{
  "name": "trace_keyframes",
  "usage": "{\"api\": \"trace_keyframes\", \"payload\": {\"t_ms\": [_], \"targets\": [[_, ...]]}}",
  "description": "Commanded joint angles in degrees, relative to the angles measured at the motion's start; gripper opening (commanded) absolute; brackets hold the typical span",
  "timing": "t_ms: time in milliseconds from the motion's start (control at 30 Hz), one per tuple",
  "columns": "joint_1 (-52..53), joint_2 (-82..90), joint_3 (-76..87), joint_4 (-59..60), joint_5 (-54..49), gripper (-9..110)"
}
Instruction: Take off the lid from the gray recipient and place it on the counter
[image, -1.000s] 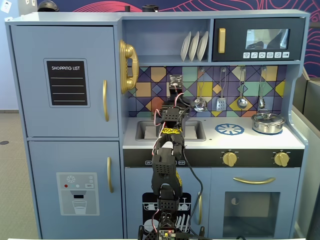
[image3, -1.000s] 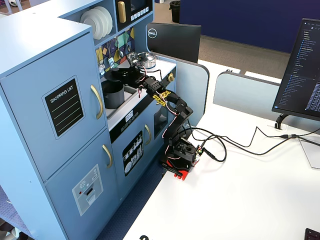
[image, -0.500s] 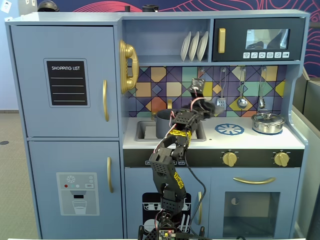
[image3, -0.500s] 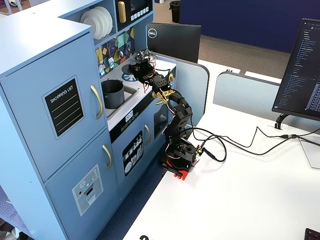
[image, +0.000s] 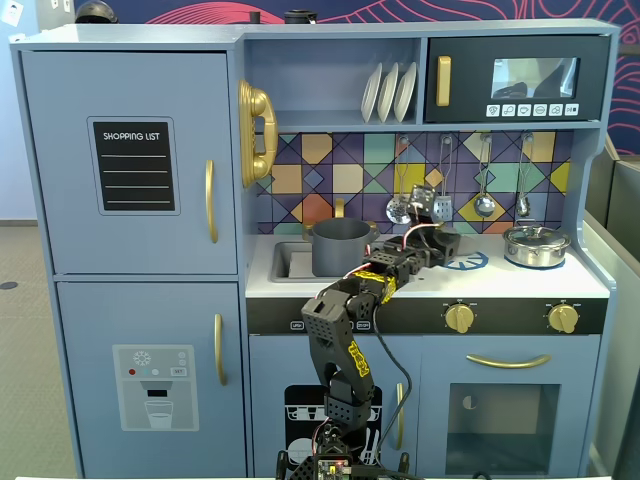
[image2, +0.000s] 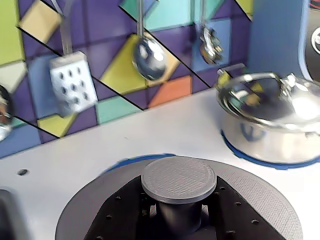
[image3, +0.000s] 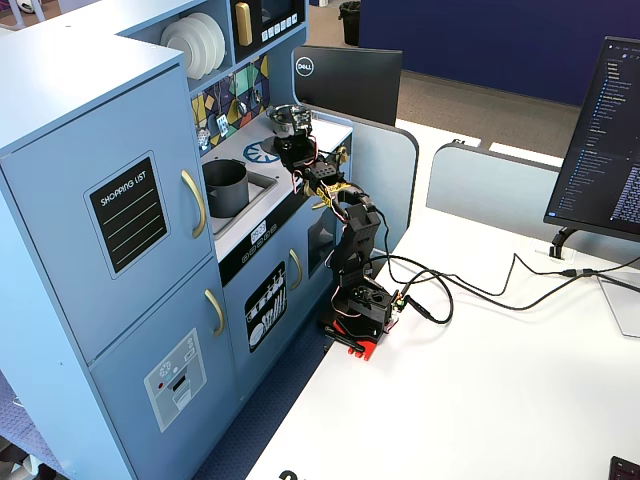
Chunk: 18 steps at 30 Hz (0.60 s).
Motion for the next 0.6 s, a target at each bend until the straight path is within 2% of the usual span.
{"api": "trace_keyframes", "payload": {"t_ms": [0,567], "targets": [[0.9,-0.4,0.2,-4.4,0.4,0],[-0.1,-3.6,6.6,-9.0,0.7,0]]}}
